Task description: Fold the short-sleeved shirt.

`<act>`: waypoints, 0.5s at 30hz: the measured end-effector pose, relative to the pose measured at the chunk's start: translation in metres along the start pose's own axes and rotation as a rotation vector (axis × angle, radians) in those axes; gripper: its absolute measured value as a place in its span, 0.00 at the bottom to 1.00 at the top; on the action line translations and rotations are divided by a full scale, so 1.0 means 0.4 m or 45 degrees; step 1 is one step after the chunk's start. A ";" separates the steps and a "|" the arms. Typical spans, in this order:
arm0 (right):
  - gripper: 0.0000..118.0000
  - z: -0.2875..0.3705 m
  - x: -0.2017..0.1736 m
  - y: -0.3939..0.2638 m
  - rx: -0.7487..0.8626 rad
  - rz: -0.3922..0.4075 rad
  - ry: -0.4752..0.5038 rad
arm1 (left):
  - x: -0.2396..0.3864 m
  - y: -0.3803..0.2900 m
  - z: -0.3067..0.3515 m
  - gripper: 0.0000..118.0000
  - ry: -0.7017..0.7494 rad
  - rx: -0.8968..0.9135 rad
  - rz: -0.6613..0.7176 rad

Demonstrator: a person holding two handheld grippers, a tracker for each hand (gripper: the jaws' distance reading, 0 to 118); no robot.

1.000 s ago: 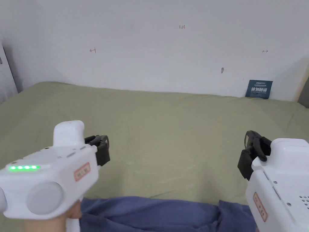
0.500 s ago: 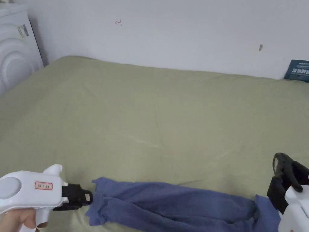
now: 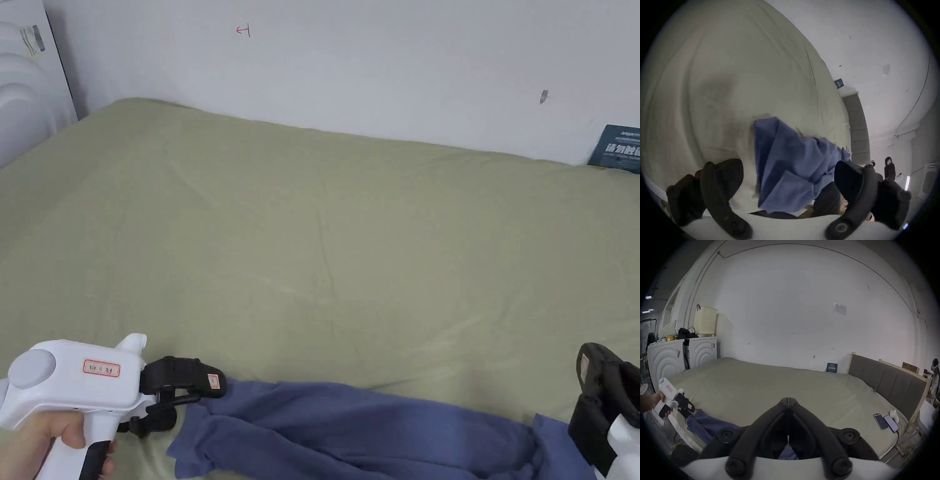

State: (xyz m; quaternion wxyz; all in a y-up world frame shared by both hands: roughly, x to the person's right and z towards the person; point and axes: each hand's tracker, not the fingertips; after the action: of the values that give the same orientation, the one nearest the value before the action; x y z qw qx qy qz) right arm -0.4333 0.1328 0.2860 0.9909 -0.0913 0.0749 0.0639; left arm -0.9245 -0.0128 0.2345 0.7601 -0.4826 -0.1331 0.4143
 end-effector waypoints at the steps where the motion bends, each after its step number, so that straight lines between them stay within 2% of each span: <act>1: 0.01 -0.001 -0.002 -0.002 -0.007 0.001 0.003 | -0.004 0.003 -0.001 0.96 -0.067 -0.032 0.033; 4: 0.01 -0.002 -0.004 -0.004 -0.018 0.010 0.003 | -0.024 0.004 -0.011 0.89 -0.246 -0.110 0.129; 5: 0.01 -0.003 -0.005 -0.005 -0.020 0.010 0.004 | -0.026 -0.001 -0.023 0.82 -0.256 -0.139 0.134; 7: 0.01 -0.004 -0.003 -0.006 -0.027 0.000 0.007 | -0.033 -0.015 -0.037 0.75 -0.225 -0.136 0.108; 9: 0.01 -0.004 -0.003 -0.008 -0.030 0.000 0.008 | -0.029 -0.025 -0.036 0.60 -0.245 -0.120 0.119; 10: 0.01 -0.004 -0.004 -0.008 -0.033 0.001 0.010 | -0.026 -0.030 -0.039 0.47 -0.242 -0.118 0.122; 11: 0.01 -0.005 -0.001 -0.009 -0.035 -0.001 0.013 | -0.022 -0.037 -0.046 0.20 -0.206 -0.121 0.110; 12: 0.01 -0.006 -0.001 -0.009 -0.039 -0.005 0.015 | -0.017 -0.045 -0.054 0.09 -0.122 -0.115 0.077; 14: 0.01 -0.007 0.000 -0.008 -0.043 -0.018 0.024 | -0.018 -0.051 -0.067 0.09 -0.053 -0.107 0.066; 15: 0.01 -0.005 0.003 -0.007 -0.043 -0.021 0.025 | -0.018 -0.050 -0.061 0.08 -0.099 -0.101 0.087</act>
State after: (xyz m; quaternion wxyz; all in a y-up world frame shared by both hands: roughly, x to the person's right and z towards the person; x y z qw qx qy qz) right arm -0.4320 0.1299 0.2841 0.9890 -0.1093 0.0828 0.0560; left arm -0.9041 -0.0372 0.2407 0.7202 -0.5002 -0.1623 0.4526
